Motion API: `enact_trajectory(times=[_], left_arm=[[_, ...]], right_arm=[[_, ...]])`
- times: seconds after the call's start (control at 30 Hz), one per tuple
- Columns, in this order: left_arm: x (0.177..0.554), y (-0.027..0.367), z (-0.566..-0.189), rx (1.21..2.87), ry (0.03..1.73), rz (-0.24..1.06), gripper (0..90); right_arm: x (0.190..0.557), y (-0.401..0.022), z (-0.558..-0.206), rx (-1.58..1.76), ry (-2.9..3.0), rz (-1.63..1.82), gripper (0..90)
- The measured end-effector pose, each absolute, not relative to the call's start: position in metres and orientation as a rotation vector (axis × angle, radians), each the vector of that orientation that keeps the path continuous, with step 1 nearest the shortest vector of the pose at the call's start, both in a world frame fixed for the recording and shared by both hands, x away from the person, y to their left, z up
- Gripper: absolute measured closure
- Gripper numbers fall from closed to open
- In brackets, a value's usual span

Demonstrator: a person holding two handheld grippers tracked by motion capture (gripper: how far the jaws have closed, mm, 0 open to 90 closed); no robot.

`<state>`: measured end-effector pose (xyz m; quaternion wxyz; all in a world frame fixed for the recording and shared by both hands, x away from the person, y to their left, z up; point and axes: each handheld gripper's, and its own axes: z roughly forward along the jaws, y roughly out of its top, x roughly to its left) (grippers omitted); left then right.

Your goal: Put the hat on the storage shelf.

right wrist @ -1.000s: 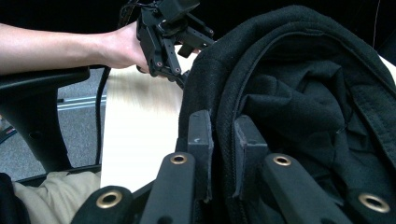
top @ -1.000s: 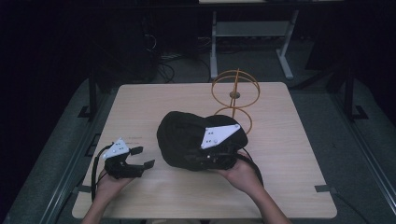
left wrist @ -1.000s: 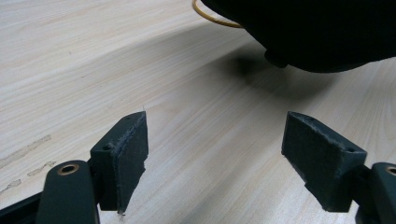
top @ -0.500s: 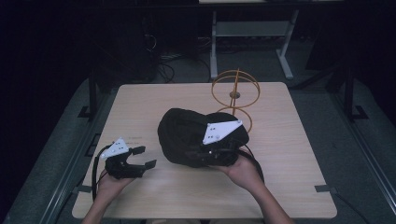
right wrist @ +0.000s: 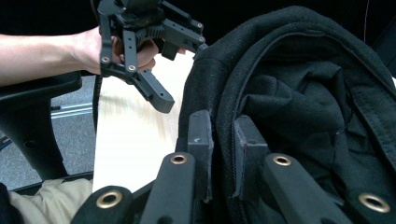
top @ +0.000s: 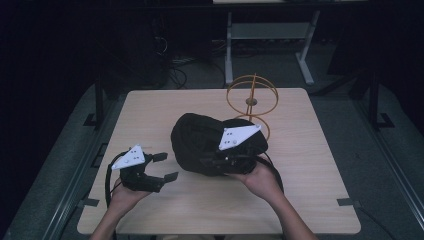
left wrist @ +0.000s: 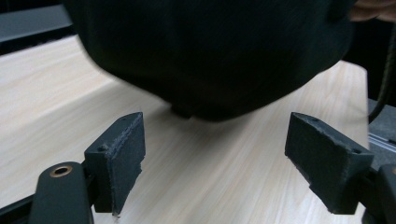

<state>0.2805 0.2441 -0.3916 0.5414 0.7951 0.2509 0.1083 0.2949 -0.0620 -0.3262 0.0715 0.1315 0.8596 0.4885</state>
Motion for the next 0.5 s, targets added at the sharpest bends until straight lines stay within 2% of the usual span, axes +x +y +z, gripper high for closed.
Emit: enact_trajectory(times=[0.5], left_arm=[[0.290, 0.202, -0.385, 1.890, 0.532, 0.302, 19.3]], right_arm=[[0.299, -0.061, -0.325, 0.398, 2.584, 1.501, 79.8]])
